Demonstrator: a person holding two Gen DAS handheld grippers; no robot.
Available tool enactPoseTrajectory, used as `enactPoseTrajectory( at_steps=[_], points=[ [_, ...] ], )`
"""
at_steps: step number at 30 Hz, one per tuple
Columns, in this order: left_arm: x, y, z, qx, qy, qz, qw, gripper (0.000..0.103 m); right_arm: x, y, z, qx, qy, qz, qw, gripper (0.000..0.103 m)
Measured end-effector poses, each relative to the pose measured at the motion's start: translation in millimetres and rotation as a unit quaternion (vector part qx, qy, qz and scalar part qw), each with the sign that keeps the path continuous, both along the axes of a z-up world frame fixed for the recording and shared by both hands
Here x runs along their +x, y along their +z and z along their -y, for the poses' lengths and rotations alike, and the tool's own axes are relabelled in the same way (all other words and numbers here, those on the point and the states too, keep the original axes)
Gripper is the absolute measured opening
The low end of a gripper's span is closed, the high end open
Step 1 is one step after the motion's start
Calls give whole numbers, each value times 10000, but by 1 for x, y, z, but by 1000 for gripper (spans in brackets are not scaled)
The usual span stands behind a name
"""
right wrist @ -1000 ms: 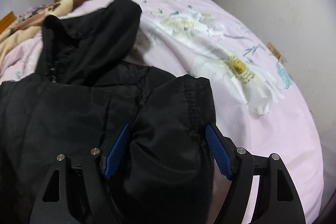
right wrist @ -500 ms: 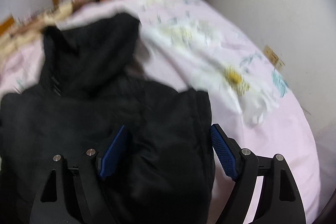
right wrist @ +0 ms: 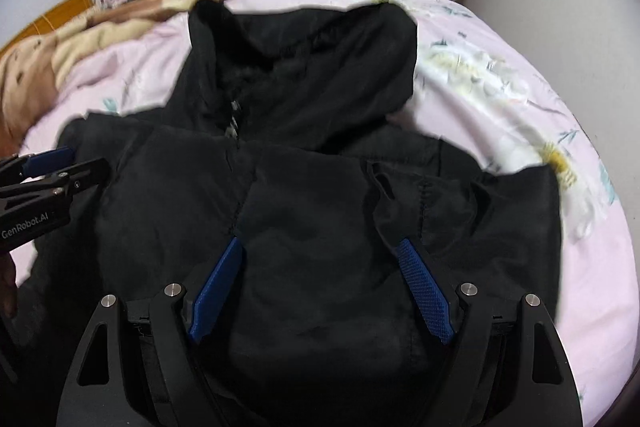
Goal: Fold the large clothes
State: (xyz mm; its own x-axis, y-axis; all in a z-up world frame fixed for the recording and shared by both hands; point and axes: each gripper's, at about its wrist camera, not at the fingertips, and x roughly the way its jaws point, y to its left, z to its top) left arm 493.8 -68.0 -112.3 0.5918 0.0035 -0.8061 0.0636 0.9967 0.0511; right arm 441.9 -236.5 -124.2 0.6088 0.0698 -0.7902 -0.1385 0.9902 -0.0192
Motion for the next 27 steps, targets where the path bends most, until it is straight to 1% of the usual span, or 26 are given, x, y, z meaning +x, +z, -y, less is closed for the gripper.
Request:
enactPoseTrajectory(
  at_steps=[3, 6, 8, 11, 12, 16, 19, 22, 24, 27],
  points=[
    [-1, -17, -5, -23, 12, -58, 10000, 66, 4, -12, 0, 26, -23, -56, 10000, 81],
    [2, -27, -8, -65, 58, -142, 9999, 71, 7, -20, -1, -6, -38, -152, 9999, 82],
    [4, -31, -10, -163, 108, -190, 9996, 73, 11, -23, -2, -36, -37, -209, 9998, 83],
    [4, -32, -12, -142, 47, -179, 9997, 73, 13, -23, -1, -11, -7, -241, 9997, 83],
    [4, -31, -13, -189, 43, -186, 9996, 73, 14, -20, 1, 31, -1, -271, 9996, 84],
    [10, -16, -30, -683, -49, -322, 9971, 73, 19, -8, 12, 384, -28, -409, 9984, 84],
    [17, -1, -36, -570, -83, -196, 9981, 74, 20, 5, 19, 516, -94, -317, 9981, 84],
    [26, 13, -45, -625, -97, -186, 9978, 74, 24, 18, 24, 411, -258, -187, 9986, 84],
    [30, 21, -49, -568, -55, -120, 9983, 74, 27, 27, 26, 427, -269, -101, 9987, 84],
    [40, 32, -59, -664, 21, -108, 9977, 74, 32, 36, 29, 491, -306, -31, 9983, 84]
  ],
)
